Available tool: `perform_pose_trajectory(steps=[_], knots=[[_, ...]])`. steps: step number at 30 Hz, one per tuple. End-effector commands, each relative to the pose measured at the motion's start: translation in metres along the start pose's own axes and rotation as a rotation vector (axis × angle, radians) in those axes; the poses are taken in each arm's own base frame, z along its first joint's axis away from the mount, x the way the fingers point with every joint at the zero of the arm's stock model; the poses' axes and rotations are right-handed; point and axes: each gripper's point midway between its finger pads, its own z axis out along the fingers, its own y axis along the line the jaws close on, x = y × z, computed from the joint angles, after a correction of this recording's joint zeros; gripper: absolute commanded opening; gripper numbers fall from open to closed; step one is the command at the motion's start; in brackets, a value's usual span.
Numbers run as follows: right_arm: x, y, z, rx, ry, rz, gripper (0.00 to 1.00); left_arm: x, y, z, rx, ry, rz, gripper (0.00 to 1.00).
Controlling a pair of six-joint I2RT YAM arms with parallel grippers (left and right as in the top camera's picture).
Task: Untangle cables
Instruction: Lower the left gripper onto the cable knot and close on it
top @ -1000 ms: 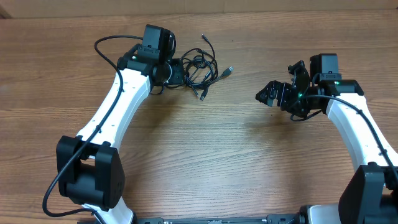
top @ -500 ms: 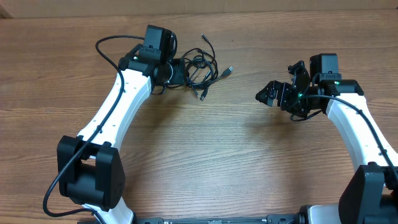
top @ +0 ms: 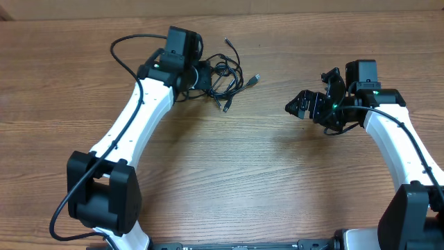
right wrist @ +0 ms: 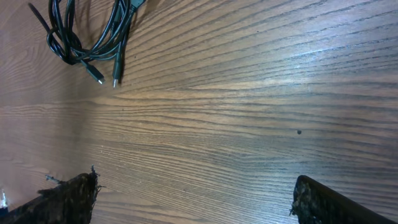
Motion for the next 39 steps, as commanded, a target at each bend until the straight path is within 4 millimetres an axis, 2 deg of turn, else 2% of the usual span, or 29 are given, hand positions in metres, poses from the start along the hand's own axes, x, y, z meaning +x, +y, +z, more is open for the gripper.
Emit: perform_pose_trajectory(steps=[1,4,6,7,9,10,12,13,17,19,23,28,29,31,33,34,37,39], knots=[[-0.008,0.003,-0.004,-0.001,-0.023,-0.01,1.0,0.017,0.007,0.028,-0.072,0.043,-0.01,0.5],[-0.008,0.003,-0.004,-0.001,-0.023,-0.01,1.0,0.028,0.01,0.051,-0.086,0.081,-0.007,0.51],[-0.008,0.003,-0.004,-0.001,-0.023,-0.01,1.0,0.04,0.012,0.072,-0.091,0.115,-0.007,0.47],[-0.008,0.003,-0.004,-0.001,-0.023,-0.01,1.0,0.042,0.013,0.075,-0.093,0.121,-0.006,0.46],[-0.008,0.003,-0.004,-0.001,-0.023,-0.01,1.0,0.052,0.017,0.086,-0.105,0.153,-0.006,0.34],[-0.008,0.003,-0.004,-0.001,-0.023,-0.01,1.0,0.055,0.018,0.09,-0.109,0.163,-0.007,0.31],[-0.008,0.003,-0.004,-0.001,-0.023,-0.01,1.0,0.063,0.022,0.097,-0.118,0.188,-0.008,0.07],[-0.008,0.003,-0.004,-0.001,-0.023,-0.01,1.0,0.069,0.024,0.099,-0.127,0.21,-0.009,0.04],[-0.008,0.003,-0.004,-0.001,-0.023,-0.01,1.0,0.059,0.017,0.086,-0.102,0.196,-0.011,0.04],[-0.008,0.003,-0.004,-0.001,-0.023,-0.01,1.0,0.042,0.008,0.063,-0.078,0.17,-0.014,0.04],[-0.008,0.003,-0.004,-0.001,-0.023,-0.01,1.0,0.026,-0.002,0.025,-0.063,0.134,-0.01,0.04],[-0.008,0.003,-0.004,-0.001,-0.023,-0.01,1.0,0.018,-0.006,0.001,-0.05,0.105,-0.011,0.05],[-0.008,0.003,-0.004,-0.001,-0.023,-0.01,1.0,0.019,-0.006,0.001,-0.049,0.109,-0.011,0.06],[-0.008,0.003,-0.004,-0.001,-0.023,-0.01,1.0,0.024,-0.006,0.004,-0.047,0.126,-0.011,0.17],[-0.008,0.003,-0.004,-0.001,-0.023,-0.01,1.0,0.027,-0.007,0.009,-0.049,0.136,-0.008,0.33],[-0.008,0.003,-0.004,-0.001,-0.023,-0.01,1.0,0.029,-0.007,0.011,-0.047,0.141,-0.008,0.36],[-0.008,0.003,-0.004,-0.001,-0.023,-0.01,1.0,0.039,-0.007,0.025,-0.056,0.177,-0.003,0.43],[-0.008,0.003,-0.004,-0.001,-0.023,-0.01,1.0,0.047,-0.003,0.038,-0.07,0.206,-0.001,0.41]])
